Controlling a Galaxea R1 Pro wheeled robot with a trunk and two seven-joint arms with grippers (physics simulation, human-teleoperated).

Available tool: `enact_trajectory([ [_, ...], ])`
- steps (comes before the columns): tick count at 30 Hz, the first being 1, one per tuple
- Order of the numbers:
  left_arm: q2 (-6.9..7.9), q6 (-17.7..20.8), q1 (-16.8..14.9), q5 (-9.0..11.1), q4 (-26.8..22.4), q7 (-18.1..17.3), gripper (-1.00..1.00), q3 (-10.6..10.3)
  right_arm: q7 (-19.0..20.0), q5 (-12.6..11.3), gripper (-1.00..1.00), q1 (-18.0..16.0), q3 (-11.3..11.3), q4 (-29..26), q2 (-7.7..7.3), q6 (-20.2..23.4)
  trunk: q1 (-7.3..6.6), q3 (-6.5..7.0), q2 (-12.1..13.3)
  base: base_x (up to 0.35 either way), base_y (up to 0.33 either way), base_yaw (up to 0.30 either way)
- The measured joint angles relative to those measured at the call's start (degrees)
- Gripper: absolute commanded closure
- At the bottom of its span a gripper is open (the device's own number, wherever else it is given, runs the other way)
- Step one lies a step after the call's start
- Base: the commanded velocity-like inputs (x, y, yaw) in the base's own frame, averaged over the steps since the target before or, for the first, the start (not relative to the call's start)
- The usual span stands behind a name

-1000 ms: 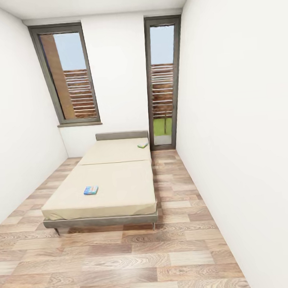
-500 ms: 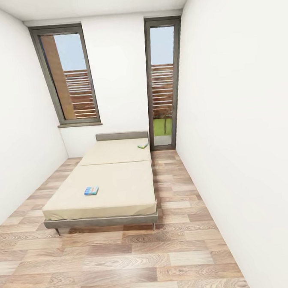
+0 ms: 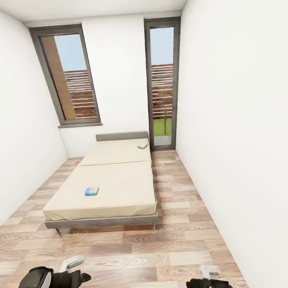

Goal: Put all the toys in the child's room - the three board games (two on the bed and one on the table), the two jigsaw puzzles on the table, and the tennis ball on the table - inside the toy box on the table in the child's room.

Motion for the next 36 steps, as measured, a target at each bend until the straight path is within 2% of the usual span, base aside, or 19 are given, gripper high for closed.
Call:
enact_trajectory([
  [2,0.25,1.6,-0.1,0.2,-4.4,-0.4,-1.0,0.1,0.0,-0.7,-1.0,0.5,0.2,-7.2,0.28,2.7,0.0,0.01,0.0,0.0,0.0,0.0],
  [9,0.61,1.9,-0.1,0.1,-9.0,-0.6,-1.0,0.1,0.0,-1.0,-1.0,0.4,0.0,-10.3,0.61,4.7,0.0,0.0,0.0,0.0,0.0,0.0],
  [13,0.66,2.0,-0.1,0.1,-10.4,-0.7,-1.0,0.1,0.3,-1.1,-1.0,-0.2,0.0,-16.4,0.67,9.6,0.0,0.0,0.0,0.02,0.083,0.0],
  [18,0.86,2.1,-0.1,0.1,-10.9,-0.7,-1.0,0.2,0.4,-1.1,-1.0,0.1,0.3,-24.3,0.72,12.4,-0.01,0.0,0.0,0.07,0.179,0.0],
  [21,1.28,2.1,-0.1,0.2,-11.4,-0.7,-1.0,0.2,0.4,-1.0,-1.0,0.4,0.5,-27.1,0.72,13.2,-0.01,0.0,0.0,0.049,0.081,0.0],
  [28,1.65,2.1,-0.1,0.3,-13.6,-0.7,-1.0,0.2,0.4,-1.0,-1.0,0.7,0.5,-29.0,0.69,13.7,-0.01,0.0,0.0,0.041,0.026,0.0],
  [36,1.73,2.2,-0.1,0.3,-15.1,-0.7,-1.0,0.3,0.4,-1.1,-1.0,0.7,0.8,-29.2,1.03,13.7,-0.03,-0.01,0.0,0.237,0.137,0.0],
])
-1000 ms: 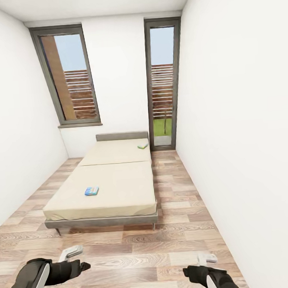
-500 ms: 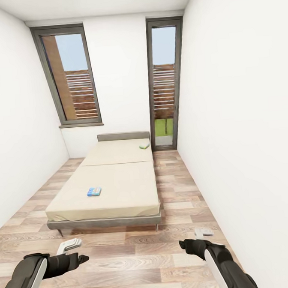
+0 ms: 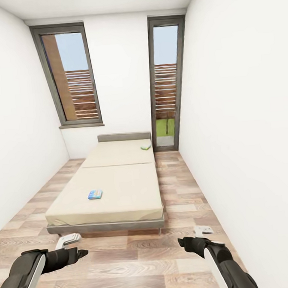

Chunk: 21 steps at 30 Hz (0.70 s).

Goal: Put all the toys in the child's room - the three board games (two on the bed and one on the table), the two jigsaw puzzles on the table, and the tennis ball on the table - inside the toy box on the table in the child's room.

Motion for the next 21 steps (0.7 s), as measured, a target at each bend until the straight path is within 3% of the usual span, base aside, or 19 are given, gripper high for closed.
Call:
enact_trajectory([
  [6,0.0,0.0,0.0,0.0,-0.4,-0.3,-1.0,0.0,0.0,0.0,-1.0,0.0,-0.1,-0.1,0.95,0.0,0.0,0.06,0.0,0.284,0.17,-0.051],
  [14,0.03,0.1,0.0,0.0,-0.5,-0.4,-1.0,0.6,0.0,-0.1,-1.0,0.0,0.0,-0.1,1.35,0.0,0.0,0.52,0.0,0.266,0.209,-0.181],
  [21,0.0,0.4,0.0,0.0,-0.6,-0.4,-1.0,1.2,0.0,-0.1,-1.0,0.0,0.0,-0.1,1.41,-0.1,0.02,0.7,0.0,0.098,0.302,-0.058],
])
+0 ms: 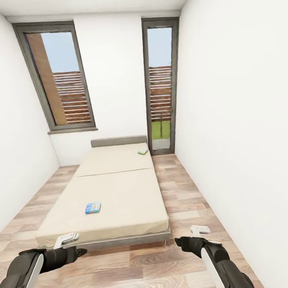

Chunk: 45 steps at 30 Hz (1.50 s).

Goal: Put all the toys in the child's room - the three board games (two on the bed and one on the table), the two jigsaw puzzles on the table, and the tennis ball on the table - inside the toy box on the table in the child's room.

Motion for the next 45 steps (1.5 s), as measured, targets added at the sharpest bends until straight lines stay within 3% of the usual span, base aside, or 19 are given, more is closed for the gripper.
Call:
enact_trajectory([
  [12,0.01,0.0,0.0,0.0,-0.1,0.0,-1.0,0.0,0.0,0.0,-1.0,0.0,0.0,0.0,0.03,-0.2,0.0,0.01,0.0,0.005,0.238,0.105],
  [35,-0.08,0.0,0.0,0.0,-1.4,0.0,-1.0,-0.1,0.0,0.0,-1.0,0.0,0.0,0.0,0.92,-0.4,0.0,0.01,0.0,0.005,0.005,0.007],
  [45,-0.08,-0.2,0.1,0.0,-2.7,0.0,-1.0,-0.2,-0.2,0.0,-1.0,0.0,-0.1,0.0,1.57,-0.5,-0.03,0.01,0.0,0.22,0.0,0.077],
])
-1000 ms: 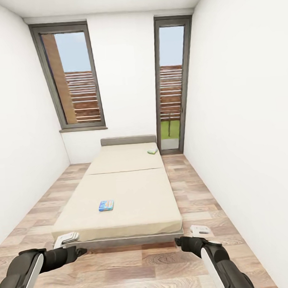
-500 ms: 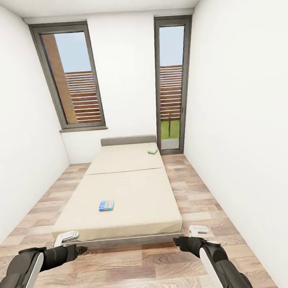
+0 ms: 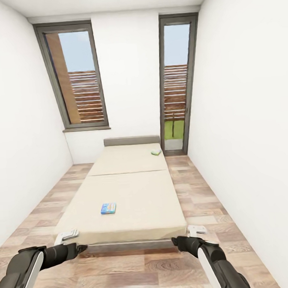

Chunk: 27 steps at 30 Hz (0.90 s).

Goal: Put all the toys in the child's room - the three board games (two on the bed and one on the table), the two jigsaw puzzles on the table, and the tennis ball on the table - inside the toy box on the table in the child's room.

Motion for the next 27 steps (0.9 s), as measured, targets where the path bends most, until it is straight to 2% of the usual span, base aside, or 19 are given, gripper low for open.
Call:
enact_trajectory([
  [7,0.0,0.0,0.0,0.0,-0.3,0.0,-1.0,0.0,0.0,0.0,-1.0,0.0,0.0,0.0,0.04,-0.1,0.02,0.0,0.0,0.215,0.0,0.023],
  [19,0.0,0.0,0.0,0.0,-0.4,0.0,-1.0,0.0,0.0,0.0,-1.0,0.0,0.0,0.1,0.05,0.0,0.02,0.0,0.0,0.05,0.0,0.002],
  [27,0.0,-0.1,0.0,0.0,-0.4,0.0,-1.0,0.0,0.0,0.0,-1.0,0.0,0.0,0.1,0.05,-0.1,0.0,0.0,0.0,0.252,0.0,0.001],
])
